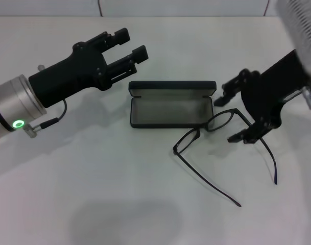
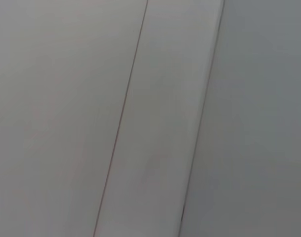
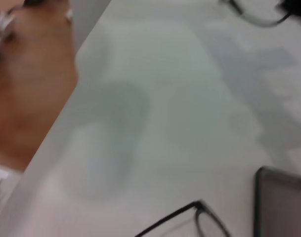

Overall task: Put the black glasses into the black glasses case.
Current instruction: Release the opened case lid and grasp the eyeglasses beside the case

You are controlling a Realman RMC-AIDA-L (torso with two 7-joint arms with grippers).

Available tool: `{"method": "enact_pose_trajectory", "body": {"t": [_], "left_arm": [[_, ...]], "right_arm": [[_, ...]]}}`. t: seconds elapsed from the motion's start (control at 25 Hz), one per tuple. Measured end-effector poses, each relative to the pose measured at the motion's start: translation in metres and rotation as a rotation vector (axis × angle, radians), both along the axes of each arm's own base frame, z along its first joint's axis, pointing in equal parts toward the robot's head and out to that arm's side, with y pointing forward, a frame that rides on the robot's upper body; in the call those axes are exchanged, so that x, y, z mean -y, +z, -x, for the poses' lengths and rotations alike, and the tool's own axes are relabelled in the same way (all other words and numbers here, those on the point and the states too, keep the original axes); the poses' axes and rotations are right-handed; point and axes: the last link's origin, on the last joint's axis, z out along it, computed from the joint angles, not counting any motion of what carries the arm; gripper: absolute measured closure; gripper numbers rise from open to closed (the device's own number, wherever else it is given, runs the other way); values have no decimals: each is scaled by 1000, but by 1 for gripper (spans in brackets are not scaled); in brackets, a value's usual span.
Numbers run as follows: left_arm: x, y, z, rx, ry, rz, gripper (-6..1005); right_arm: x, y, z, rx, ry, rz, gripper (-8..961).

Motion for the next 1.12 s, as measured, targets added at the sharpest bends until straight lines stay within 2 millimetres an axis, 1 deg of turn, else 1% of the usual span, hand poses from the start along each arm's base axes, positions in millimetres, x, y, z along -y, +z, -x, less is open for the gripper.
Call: {"method": "enact_pose_trajectory", "body": {"t": [0.08,0.24,0.28,0.32,0.44,0.56,0.68,0.92,1.12], "left_arm": [[1,-2,2,1,3,-3,308],[3,-3,3,3,4,1,308],[3,-3,2,2,2,3,309],[3,-3,2,2,1,4,309],[2,-3,2,1,1,4,309],[2,-3,2,1,-1,4,310],[2,-4,2,1,-2,4,311],[0,-3,0,1,-3,0,312],[-1,-4,-2,-2,-10,4,312]], "right_arm": [[-1,-15,5,81,26,27,225],[-1,-35,13,153,93,40,248],[-1,-35,13,153,93,40,254],[-1,-39,14,165,108,38,260],[-3,-51,11,194,140,19,277],[-4,-63,2,225,155,5,295],[-4,-69,-4,249,148,12,313],[-6,-73,-6,242,147,-5,348],[-6,-74,-8,247,145,-7,453]]}}
